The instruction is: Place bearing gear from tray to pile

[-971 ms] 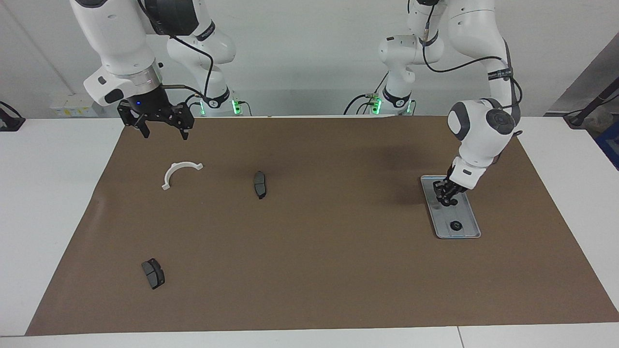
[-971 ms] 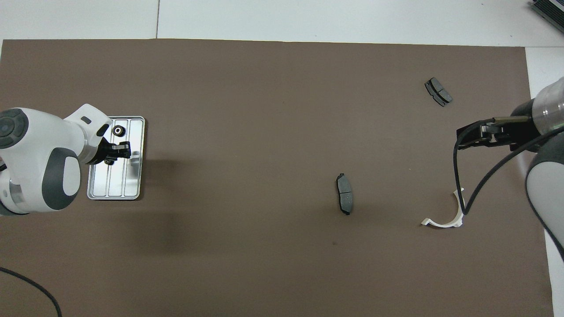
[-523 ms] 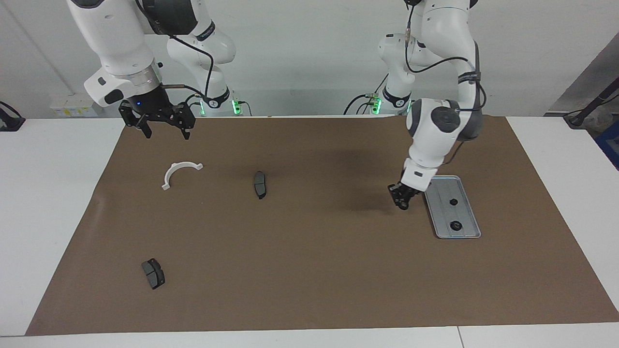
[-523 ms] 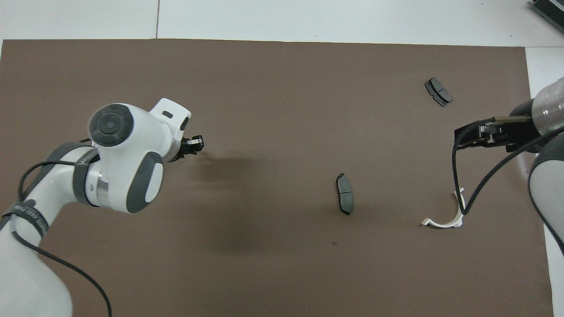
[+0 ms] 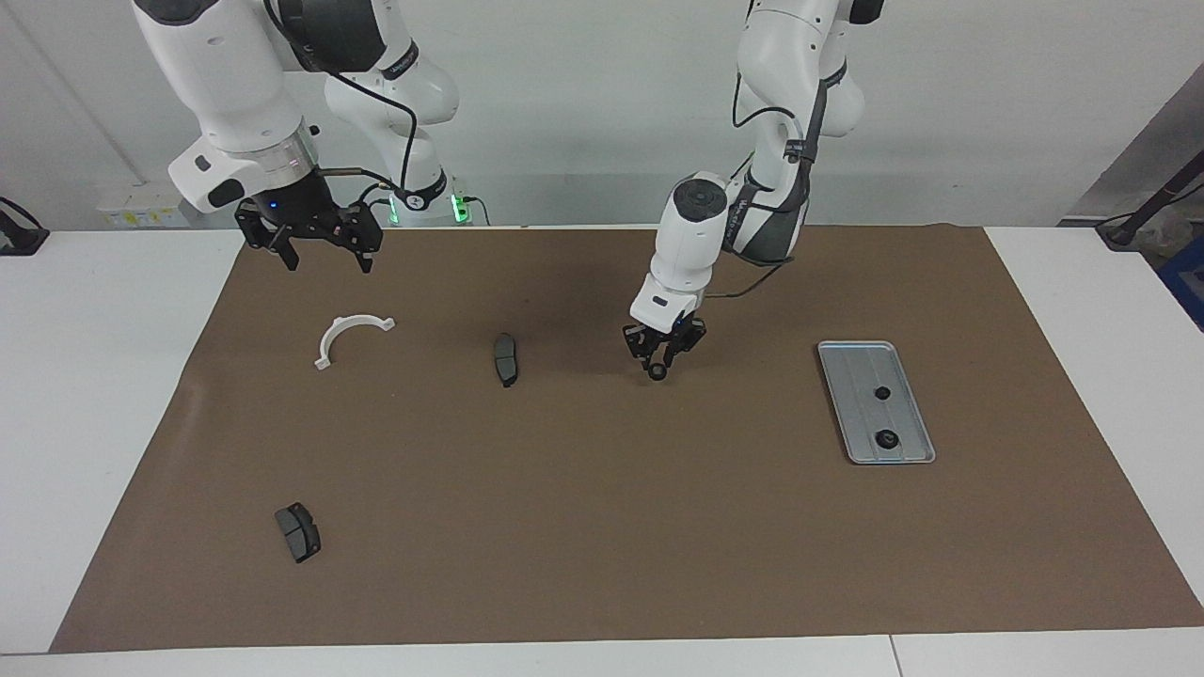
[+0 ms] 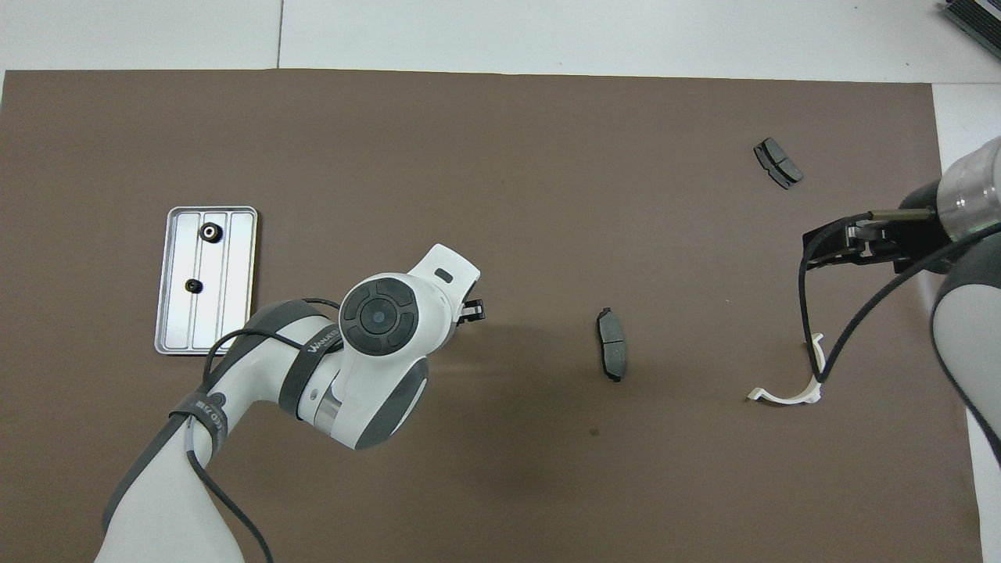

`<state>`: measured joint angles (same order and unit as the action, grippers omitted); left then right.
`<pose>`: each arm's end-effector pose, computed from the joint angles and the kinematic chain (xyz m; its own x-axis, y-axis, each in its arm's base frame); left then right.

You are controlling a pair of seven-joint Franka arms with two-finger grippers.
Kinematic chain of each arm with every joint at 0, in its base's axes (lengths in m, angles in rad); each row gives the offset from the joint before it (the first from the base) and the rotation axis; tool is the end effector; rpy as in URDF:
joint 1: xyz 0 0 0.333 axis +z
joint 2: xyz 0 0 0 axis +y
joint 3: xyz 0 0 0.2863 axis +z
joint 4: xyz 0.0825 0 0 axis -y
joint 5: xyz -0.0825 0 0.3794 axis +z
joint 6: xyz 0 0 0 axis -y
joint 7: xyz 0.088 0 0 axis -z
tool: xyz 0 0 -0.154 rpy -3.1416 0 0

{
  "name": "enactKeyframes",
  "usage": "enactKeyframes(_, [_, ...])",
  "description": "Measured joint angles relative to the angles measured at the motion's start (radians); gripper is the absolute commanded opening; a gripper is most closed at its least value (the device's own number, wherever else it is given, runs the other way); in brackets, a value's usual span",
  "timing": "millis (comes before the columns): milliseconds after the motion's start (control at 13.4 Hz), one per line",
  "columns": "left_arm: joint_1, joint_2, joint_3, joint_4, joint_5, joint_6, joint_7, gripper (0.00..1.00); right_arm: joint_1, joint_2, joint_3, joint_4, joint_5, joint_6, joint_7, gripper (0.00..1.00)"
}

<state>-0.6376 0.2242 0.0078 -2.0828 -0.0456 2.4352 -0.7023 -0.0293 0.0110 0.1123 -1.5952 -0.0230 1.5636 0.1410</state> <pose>0.4740 -0.3473 0.2587 0.9911 0.1086 0.0765 0.1001 -0.9892 0.1067 0.5475 0.0417 0.5299 0.9975 -0.0581 -0.0390 -0.0571 -0.9980 0.0275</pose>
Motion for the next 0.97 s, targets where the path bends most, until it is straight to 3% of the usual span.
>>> enactKeyframes(299, [0.060,-0.004,0.032,0.041,0.001,0.007,0.014,1.00,-0.002,-0.002,-0.001,-0.004,0.000,0.018,0.000,1.00])
enactKeyframes(672, [0.421,-0.005,0.044,0.073,0.001,-0.013,0.462,1.00,0.073,0.008,0.010,-0.042,0.002,0.116,0.078,1.00])
enactKeyframes(971, [0.585,-0.003,0.044,0.041,0.001,0.002,0.730,0.99,0.228,0.081,0.015,-0.058,0.002,0.244,0.262,1.00])
